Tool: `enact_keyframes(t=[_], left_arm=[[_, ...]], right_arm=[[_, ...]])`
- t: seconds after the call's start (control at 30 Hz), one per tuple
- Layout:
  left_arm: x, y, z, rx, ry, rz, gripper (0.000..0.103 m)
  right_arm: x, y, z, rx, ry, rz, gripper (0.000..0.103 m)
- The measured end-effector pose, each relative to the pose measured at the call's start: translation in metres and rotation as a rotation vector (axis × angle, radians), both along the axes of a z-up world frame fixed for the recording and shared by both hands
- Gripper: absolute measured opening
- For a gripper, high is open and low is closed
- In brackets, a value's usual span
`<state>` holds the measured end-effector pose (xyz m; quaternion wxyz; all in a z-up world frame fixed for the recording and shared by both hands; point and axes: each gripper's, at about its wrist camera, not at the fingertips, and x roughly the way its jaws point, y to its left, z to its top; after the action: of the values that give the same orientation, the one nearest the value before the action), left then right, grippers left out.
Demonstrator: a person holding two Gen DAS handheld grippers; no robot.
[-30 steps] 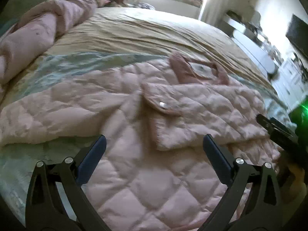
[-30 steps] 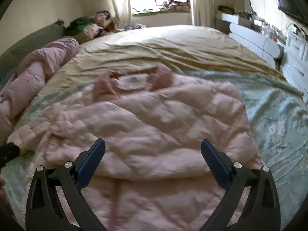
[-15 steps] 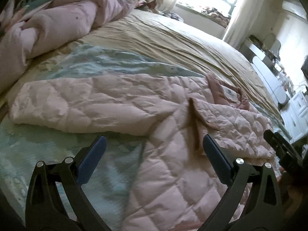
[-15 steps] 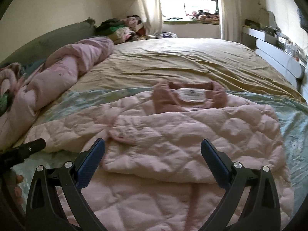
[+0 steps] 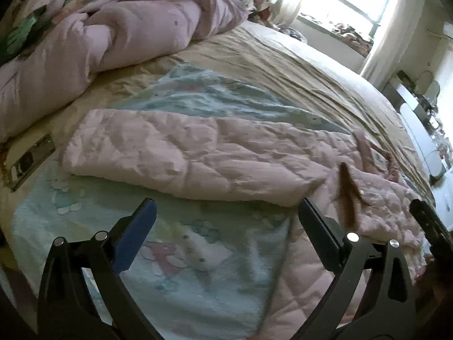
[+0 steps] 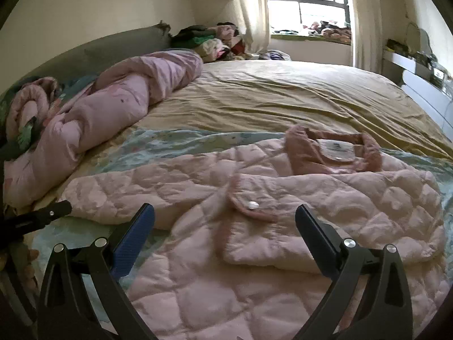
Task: Fold large clothes
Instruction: 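Move the left gripper to the cuff of the other sleeve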
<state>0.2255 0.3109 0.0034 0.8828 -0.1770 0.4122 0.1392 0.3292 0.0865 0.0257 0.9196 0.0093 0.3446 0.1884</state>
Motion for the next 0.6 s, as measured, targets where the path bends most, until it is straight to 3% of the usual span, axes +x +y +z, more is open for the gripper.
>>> enact_keyframes(t=[0.6], left_arm=[[-0.001, 0.077, -0.042, -0.044, 0.06, 0.14, 0.094]], right_arm=[[-0.011, 0.1, -0.012, -0.016, 0.014, 0.184, 0.099]])
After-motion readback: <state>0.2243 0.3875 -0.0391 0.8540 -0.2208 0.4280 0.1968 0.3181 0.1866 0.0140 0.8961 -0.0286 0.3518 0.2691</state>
